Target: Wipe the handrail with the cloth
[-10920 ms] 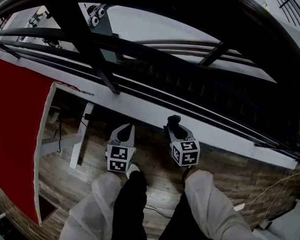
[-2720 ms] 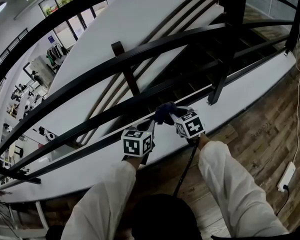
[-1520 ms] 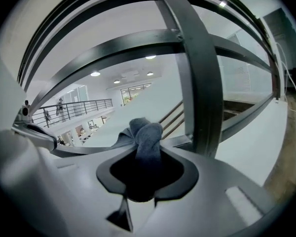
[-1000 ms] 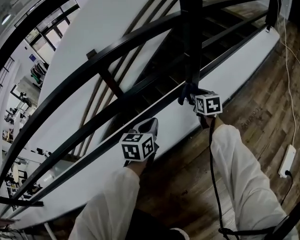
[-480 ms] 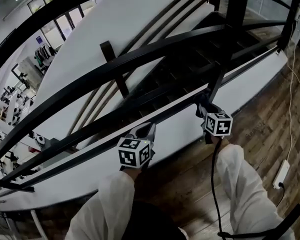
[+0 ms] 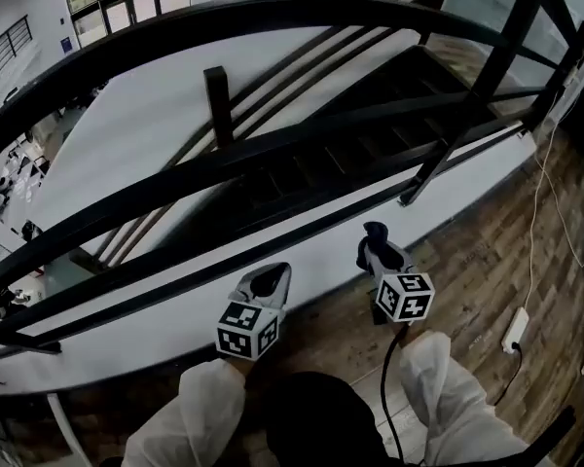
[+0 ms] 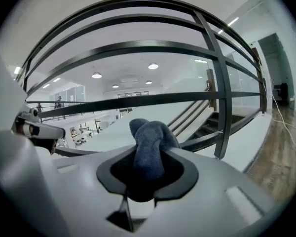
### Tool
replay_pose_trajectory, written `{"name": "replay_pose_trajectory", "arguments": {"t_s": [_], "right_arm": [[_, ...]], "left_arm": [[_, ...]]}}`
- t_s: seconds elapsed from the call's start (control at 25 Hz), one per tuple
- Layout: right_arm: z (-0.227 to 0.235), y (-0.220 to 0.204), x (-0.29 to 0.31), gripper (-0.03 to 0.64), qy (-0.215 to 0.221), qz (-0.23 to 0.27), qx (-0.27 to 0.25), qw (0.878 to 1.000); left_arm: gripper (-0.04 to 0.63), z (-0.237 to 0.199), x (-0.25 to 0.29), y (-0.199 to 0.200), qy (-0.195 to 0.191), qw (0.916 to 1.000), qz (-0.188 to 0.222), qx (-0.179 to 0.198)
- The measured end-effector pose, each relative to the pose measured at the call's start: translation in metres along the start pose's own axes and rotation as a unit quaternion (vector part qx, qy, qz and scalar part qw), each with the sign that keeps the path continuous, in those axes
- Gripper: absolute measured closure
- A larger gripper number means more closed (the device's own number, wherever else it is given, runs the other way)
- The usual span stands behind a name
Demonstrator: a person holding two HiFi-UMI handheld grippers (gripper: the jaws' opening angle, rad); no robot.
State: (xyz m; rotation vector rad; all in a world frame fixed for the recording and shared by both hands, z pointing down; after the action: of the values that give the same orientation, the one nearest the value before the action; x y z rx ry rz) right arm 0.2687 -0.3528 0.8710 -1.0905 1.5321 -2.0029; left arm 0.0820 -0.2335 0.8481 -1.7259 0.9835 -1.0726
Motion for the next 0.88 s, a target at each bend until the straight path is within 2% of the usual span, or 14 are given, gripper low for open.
{"name": "replay_pose_trajectory", "arguments": {"t_s": [0.12,0.2,0.32,0.48,0.64,0.76,0.88], "right_arm": [[-0.039,0.028,-0.047,0.528,0.011,-0.025,-0.009,1.000],[-0.066,0.051,-0.083,0.528,0.025,-0.038,-0.012,0.999],[-0.123,0.112,-0.132,0.528,0.058,-0.041,-0.020,0.997],[-0.195,0.223,-0.207,0.528,0.098,-0.026,-0.037,0.994],[-0.231,0.332,-0.270,0.528,0.128,0.000,-0.062,0.990],[-0.247,0.405,-0.318,0.528,0.142,0.027,-0.115,0.983],[-0.253,0.454,-0.353,0.528,0.159,0.052,-0.163,0.972]], "left_arm": [[0.597,0.016,-0.055,0.041,-0.012,0.9997,0.019,-0.007],[0.597,0.037,-0.104,0.077,-0.030,0.9990,0.034,0.004],[0.597,0.056,-0.197,0.157,-0.024,0.9969,0.072,0.022],[0.597,0.086,-0.307,0.270,0.029,0.9926,0.110,0.042],[0.597,0.122,-0.371,0.362,0.116,0.9843,0.128,0.037],[0.597,0.150,-0.412,0.417,0.176,0.9764,0.122,0.029],[0.597,0.172,-0.438,0.451,0.216,0.9691,0.114,0.034]]}}
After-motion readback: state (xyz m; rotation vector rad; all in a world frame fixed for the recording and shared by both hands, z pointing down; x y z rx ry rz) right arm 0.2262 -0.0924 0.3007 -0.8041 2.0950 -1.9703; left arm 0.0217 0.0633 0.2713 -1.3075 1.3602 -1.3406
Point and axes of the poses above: the fingertips, and each gripper's own axes: x forward along the fingers, z to its right, y out of its top, the point moved 2 cm from there along -x, backward along the fingers, and after that the axes turned 2 degrees about y, right-handed, at the moved point
